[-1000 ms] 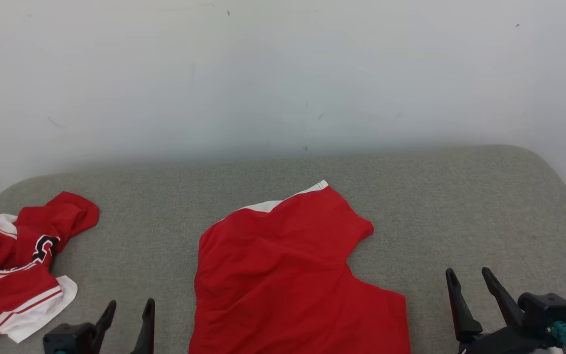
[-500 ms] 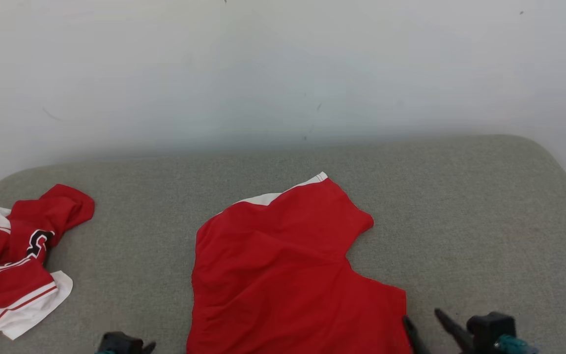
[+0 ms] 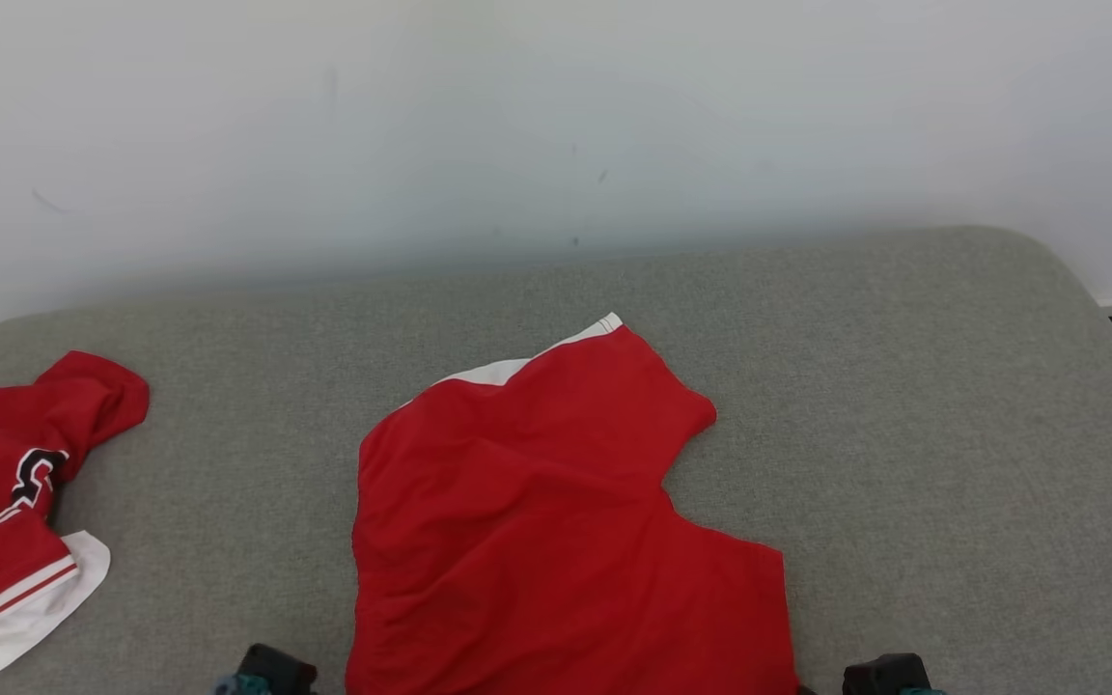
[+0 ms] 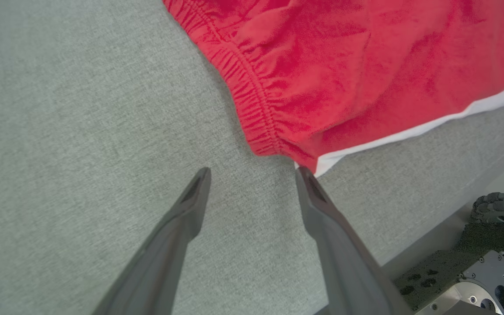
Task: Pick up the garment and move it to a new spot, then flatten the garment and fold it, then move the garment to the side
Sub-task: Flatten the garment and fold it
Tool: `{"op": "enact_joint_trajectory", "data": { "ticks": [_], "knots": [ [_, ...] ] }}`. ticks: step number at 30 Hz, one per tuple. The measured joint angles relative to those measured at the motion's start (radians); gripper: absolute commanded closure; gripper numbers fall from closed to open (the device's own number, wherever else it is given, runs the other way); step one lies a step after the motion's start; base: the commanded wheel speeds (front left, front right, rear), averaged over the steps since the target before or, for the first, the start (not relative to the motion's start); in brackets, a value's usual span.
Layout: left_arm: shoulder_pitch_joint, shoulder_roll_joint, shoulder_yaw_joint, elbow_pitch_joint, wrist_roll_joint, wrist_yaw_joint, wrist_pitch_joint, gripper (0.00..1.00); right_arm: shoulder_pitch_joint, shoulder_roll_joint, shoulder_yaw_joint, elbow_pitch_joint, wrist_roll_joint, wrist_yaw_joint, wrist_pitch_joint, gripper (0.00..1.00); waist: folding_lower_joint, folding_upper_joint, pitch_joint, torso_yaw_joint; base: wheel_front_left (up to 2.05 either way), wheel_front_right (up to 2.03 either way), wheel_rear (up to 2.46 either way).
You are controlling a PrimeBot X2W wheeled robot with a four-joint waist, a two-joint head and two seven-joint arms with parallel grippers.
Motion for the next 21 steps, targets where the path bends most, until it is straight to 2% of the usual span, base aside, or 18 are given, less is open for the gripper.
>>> {"op": "enact_joint_trajectory", "data": {
  "ticks": [3,9,21],
  "knots": [
    [-0.018,-0.004,-0.038,0.008,-0.012,0.0,-0.006,0.0,0.008,0.0,0.002,0.0,-0.008,-0.002,0.021,0.0,0.0,0.0,0.009,-0.006,0.0,0.0,0.0],
    [-0.048,-0.009,-0.099,0.032,-0.034,0.0,-0.027,0.0,0.037,-0.005,0.0,0.002,-0.017,-0.028,0.061,0.0,0.0,0.0,0.019,-0.01,0.0,0.0,0.0],
    [-0.078,-0.03,-0.112,0.093,-0.097,0.0,-0.064,0.0,0.044,-0.003,-0.012,0.008,-0.02,-0.058,0.087,0.0,-0.0001,-0.0001,0.031,-0.012,0.0,0.0,0.0]
  ]
}}
